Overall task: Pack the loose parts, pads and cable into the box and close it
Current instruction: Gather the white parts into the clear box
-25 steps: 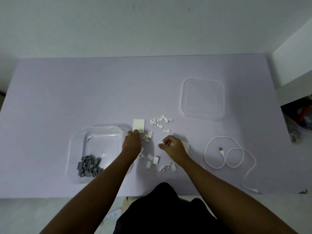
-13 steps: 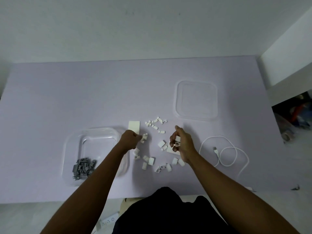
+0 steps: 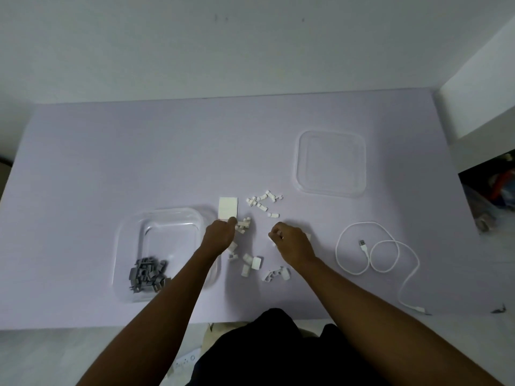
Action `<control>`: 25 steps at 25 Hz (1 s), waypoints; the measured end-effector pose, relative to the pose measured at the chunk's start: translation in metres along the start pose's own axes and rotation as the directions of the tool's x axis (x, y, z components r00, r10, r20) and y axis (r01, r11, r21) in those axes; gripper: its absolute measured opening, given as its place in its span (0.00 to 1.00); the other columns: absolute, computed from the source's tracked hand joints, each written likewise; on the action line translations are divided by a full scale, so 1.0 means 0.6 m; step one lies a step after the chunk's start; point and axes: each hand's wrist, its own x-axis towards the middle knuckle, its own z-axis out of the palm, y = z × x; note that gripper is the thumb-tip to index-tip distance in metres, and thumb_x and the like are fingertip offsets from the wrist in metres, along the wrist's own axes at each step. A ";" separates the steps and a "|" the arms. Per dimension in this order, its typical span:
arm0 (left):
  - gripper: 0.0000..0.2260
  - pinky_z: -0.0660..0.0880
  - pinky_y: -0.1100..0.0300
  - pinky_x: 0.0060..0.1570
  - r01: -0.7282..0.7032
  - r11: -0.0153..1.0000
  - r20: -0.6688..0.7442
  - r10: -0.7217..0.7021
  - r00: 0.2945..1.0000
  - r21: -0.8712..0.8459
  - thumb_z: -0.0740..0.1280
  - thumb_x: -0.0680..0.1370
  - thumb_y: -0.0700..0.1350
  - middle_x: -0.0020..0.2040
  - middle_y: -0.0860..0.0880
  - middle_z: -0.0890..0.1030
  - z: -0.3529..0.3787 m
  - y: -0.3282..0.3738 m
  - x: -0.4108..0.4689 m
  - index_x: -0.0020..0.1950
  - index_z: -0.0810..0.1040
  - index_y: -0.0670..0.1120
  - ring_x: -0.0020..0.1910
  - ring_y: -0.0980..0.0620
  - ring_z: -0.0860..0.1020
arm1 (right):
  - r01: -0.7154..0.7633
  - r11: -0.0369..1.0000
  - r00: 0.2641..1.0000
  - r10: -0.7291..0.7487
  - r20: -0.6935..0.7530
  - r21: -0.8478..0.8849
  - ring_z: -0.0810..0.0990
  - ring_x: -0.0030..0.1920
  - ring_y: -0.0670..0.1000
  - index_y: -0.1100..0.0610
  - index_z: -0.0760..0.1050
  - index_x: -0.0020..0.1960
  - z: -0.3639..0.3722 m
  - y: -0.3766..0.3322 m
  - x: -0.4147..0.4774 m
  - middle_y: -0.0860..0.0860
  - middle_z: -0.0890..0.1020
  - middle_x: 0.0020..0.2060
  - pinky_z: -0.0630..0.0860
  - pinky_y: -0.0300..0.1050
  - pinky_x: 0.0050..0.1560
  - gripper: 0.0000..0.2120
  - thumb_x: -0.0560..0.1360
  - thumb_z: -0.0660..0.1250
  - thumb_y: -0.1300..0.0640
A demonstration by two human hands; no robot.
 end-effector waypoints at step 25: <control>0.09 0.68 0.60 0.34 -0.211 0.875 0.103 0.185 0.977 0.436 0.67 0.76 0.47 0.42 0.44 0.76 0.009 0.000 0.009 0.46 0.75 0.41 0.40 0.46 0.75 | -0.284 0.317 0.953 0.201 0.228 0.905 0.71 0.27 0.51 0.59 0.79 0.45 -0.031 -0.026 -0.014 0.54 0.78 0.34 0.62 0.43 0.28 0.16 0.78 0.61 0.47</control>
